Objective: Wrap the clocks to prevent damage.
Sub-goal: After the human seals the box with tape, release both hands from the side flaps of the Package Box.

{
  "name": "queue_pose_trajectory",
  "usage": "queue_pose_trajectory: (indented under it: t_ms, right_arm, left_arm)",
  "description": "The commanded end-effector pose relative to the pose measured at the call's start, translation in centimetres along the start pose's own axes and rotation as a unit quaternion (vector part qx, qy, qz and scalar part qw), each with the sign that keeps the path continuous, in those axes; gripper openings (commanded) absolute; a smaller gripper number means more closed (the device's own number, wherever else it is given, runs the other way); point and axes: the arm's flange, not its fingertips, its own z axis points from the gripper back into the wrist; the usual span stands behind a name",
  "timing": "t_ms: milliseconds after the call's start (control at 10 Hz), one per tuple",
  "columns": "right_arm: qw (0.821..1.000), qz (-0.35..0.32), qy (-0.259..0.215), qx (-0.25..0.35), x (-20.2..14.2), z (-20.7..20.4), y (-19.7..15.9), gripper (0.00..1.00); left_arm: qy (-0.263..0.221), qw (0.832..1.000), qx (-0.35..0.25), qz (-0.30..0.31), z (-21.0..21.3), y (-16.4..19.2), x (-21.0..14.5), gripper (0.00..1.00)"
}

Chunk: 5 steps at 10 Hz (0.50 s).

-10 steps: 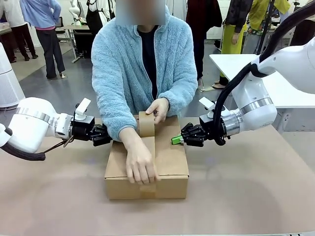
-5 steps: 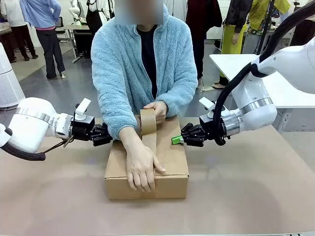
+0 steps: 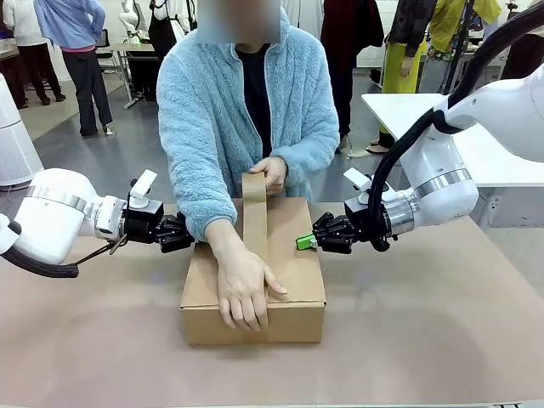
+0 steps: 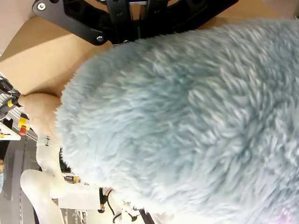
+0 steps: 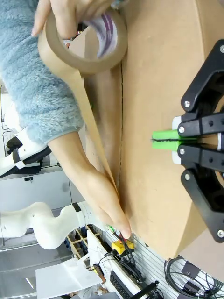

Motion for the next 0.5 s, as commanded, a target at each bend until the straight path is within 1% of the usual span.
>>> queue_pose_trajectory:
  t_ms: [0,400]
  right_arm:
    - [1.0,-0.003,0.002,-0.011,-0.49,-0.17,0.16,0.01]
    - [1.0,-0.003,0.002,-0.011,-0.49,-0.17,0.16,0.01]
  left_arm:
    - [0.0,1.0,0.007,0.001,-0.29,0.09,-0.1,0.01]
    - [0.0,1.0,0.007,0.001,-0.29,0.09,-0.1,0.01]
